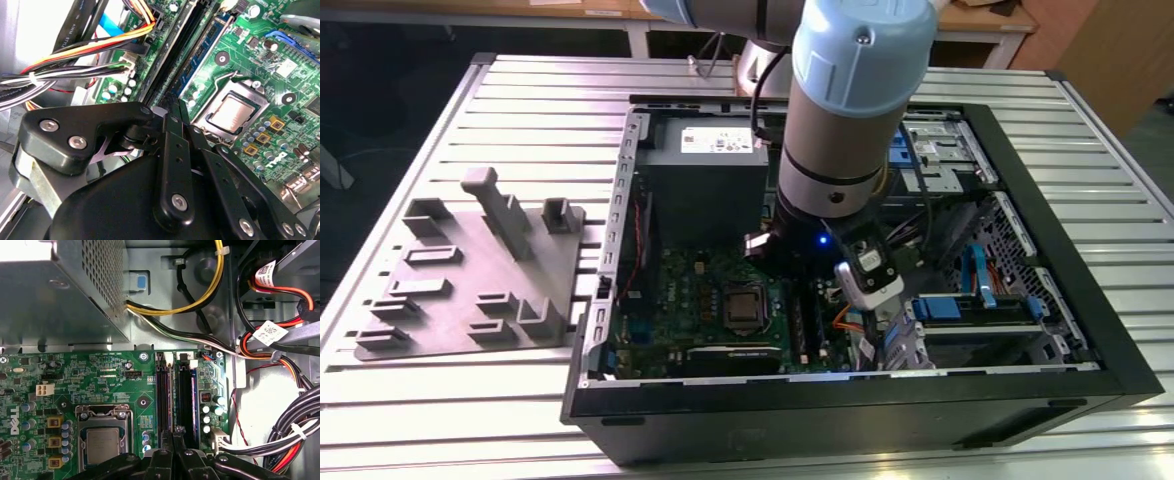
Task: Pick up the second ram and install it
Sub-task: 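Insert the second ram into the second slot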
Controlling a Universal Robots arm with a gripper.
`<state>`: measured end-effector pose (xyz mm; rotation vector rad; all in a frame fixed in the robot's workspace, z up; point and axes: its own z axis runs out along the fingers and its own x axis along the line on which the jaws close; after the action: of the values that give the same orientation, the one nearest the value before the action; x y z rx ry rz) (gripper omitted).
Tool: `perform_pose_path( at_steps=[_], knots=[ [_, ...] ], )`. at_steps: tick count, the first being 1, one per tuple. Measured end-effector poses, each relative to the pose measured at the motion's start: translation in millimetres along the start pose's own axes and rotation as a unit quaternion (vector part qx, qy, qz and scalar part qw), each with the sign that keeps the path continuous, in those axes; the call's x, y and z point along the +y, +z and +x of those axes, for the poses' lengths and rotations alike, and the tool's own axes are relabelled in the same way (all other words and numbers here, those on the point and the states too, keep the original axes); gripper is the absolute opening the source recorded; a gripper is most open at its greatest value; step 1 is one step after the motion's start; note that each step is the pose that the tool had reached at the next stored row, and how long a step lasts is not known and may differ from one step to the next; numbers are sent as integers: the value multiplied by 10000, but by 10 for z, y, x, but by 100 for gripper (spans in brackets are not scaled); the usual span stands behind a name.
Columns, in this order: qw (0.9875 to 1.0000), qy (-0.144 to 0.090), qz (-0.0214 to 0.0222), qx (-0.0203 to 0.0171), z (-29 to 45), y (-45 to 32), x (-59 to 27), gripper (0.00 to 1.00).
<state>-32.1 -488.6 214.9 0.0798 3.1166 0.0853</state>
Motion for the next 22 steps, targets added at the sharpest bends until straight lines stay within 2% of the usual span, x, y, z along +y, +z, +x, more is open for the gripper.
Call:
perform_pose_path(
  at_steps=[3, 4, 5, 6, 10, 14, 20, 22],
  knots=[
    [10000, 1, -2, 0, 1, 3, 0, 9],
    [10000, 0, -2, 0, 1, 2, 0, 15],
    [10000, 0, -1, 0, 0, 2, 0, 15],
    [10000, 0, -1, 0, 0, 2, 0, 22],
    [10000, 0, 0, 0, -1, -25, 2, 22],
    [10000, 1, 1, -1, -3, -144, 8, 22],
    [10000, 12, 2, -8, -8, -374, 21, 22],
    [10000, 14, 1, -11, -9, -397, 22, 22]
  ],
)
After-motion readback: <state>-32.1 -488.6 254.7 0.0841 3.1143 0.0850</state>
